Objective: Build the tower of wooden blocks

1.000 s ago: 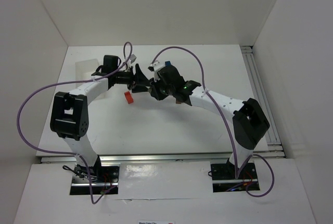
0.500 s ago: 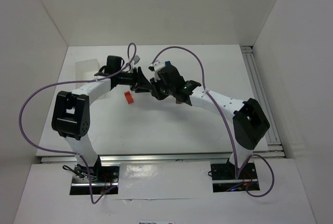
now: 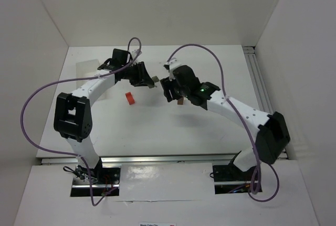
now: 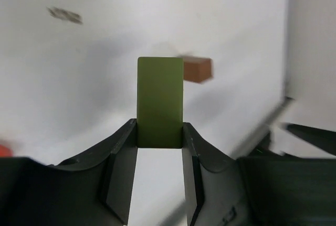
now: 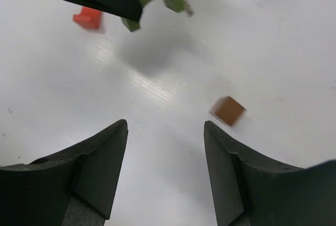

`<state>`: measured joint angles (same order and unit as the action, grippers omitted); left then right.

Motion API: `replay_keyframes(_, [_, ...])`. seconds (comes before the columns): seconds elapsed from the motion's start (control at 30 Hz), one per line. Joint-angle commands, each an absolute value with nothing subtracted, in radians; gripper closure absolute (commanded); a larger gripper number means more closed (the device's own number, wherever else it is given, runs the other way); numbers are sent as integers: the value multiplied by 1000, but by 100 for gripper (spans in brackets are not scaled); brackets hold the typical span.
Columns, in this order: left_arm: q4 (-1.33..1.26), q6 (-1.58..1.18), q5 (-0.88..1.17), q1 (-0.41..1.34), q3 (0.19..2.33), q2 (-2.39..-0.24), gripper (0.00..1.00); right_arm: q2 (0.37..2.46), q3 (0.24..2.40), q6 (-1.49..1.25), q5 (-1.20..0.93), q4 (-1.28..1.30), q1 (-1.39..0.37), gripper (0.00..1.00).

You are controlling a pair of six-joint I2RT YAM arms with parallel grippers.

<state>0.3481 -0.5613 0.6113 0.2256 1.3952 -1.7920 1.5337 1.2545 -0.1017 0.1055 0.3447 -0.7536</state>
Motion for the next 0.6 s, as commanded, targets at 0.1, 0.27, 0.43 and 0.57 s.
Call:
replay_keyframes(0.1, [328,-428,148,319,1442,-1841,100,1260,1167,-173,375,477,-689,34])
replay_keyframes(0.27, [180,-407,-56,382,1353,-1841,100,1102,1088,-218,391,457,-649,29])
replay_keyframes(0.43, [167,-439,-187,445,1333,-1864,100,1091,1057,-236,336,457,-609,29])
replay_keyframes(0.57, [261,-462,-242,465,1402,-1945,97,1121,1048,-236,316,448,-600,29])
